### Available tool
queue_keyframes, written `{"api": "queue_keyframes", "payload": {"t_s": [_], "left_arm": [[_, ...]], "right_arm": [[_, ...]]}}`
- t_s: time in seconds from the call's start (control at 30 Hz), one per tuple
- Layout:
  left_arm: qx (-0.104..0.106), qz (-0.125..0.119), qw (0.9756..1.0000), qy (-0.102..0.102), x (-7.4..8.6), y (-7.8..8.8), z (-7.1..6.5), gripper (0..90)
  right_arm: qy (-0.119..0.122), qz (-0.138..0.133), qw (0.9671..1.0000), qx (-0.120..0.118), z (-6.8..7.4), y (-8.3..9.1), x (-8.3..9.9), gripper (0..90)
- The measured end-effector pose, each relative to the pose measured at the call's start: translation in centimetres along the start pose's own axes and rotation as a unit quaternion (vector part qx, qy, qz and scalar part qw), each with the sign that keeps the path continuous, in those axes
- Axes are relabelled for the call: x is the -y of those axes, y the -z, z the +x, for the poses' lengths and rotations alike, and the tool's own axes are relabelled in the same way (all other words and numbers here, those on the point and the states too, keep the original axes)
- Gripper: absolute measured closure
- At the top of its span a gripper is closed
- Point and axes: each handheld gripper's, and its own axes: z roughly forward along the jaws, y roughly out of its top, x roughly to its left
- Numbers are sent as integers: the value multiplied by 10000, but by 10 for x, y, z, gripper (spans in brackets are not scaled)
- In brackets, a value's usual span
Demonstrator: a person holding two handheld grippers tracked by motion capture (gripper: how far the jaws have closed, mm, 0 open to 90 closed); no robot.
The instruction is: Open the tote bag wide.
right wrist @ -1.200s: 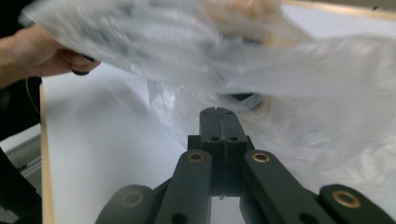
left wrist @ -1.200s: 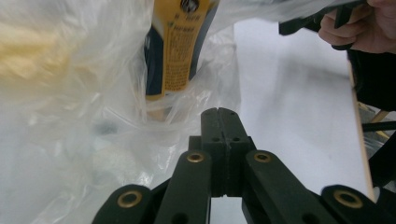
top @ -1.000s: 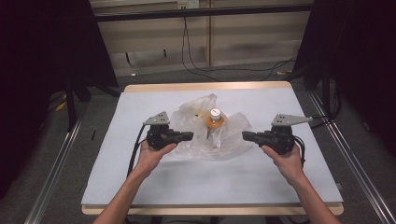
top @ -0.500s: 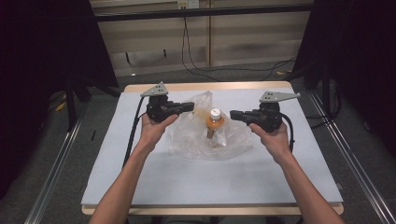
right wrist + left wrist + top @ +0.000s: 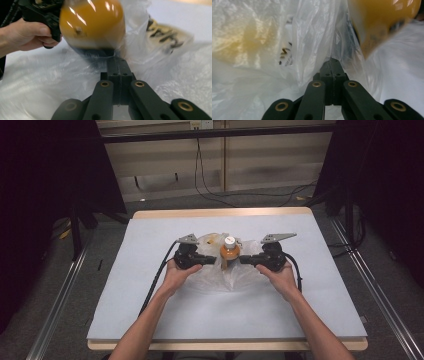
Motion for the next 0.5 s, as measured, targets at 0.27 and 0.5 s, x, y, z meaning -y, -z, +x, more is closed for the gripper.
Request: {"api": "queue_keyframes", "payload": {"t_s": [0.27,0.5], "left_arm": [[21,509,9986,-164,23,-6,-8,900],[29,725,9972,-159,39,7,-10,900]], "right_arm": [[-64,612,9980,165,-17,-21,14,900],[-137,864,9957,311,-28,-25,25,900]]}}
